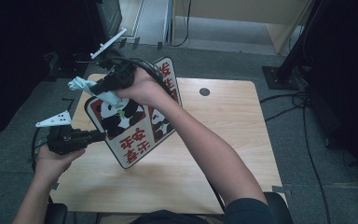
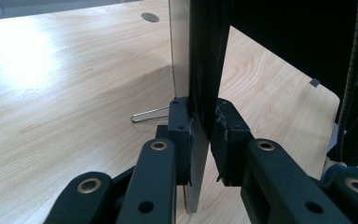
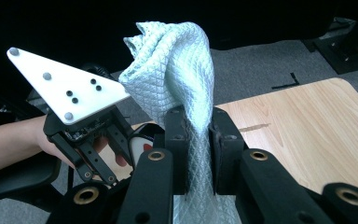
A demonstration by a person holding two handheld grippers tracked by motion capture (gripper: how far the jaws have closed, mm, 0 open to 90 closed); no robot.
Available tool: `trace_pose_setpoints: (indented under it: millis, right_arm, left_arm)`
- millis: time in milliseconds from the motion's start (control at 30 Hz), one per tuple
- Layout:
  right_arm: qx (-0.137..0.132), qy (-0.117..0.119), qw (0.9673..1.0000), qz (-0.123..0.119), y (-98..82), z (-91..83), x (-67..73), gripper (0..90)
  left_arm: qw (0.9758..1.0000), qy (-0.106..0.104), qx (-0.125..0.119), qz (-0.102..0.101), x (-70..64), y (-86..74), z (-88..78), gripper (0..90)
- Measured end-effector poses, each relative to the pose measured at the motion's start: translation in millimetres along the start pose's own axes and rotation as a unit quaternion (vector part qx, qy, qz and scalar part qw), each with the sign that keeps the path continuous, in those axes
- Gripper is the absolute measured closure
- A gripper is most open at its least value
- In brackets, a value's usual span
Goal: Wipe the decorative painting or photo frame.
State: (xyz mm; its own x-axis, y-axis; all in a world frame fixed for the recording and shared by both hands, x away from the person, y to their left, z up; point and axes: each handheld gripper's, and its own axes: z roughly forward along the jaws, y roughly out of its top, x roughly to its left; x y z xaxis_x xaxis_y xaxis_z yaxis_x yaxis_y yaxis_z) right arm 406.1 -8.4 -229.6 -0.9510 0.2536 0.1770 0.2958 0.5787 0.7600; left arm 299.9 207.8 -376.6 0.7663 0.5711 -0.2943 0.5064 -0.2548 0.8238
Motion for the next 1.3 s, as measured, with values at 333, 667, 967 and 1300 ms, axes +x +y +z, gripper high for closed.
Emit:
trace_pose_setpoints:
  millis: [333,667,967,1300]
  right_arm:
    - [-0.010,-0.005,0.9999,0.011,-5.7,-6.0,-7.2,80.0]
    - [-0.011,-0.012,0.9998,0.015,-7.6,-9.6,-12.2,80.0]
    - [-0.011,-0.017,0.9995,0.022,-9.4,-13.4,-15.3,79.8]
    - [-0.014,-0.024,0.9991,0.032,-13.1,-19.6,-22.8,79.8]
  left_arm:
    - [1.0000,-0.001,-0.001,0.000,0.4,-0.3,0.1,78.8]
    - [1.0000,0.001,0.000,0.002,0.4,-0.4,-0.1,78.8]
    - [1.0000,-0.001,-0.001,0.002,0.6,-0.4,-0.1,78.8]
    - [1.0000,-0.001,-0.001,0.000,0.8,-0.6,-0.2,78.7]
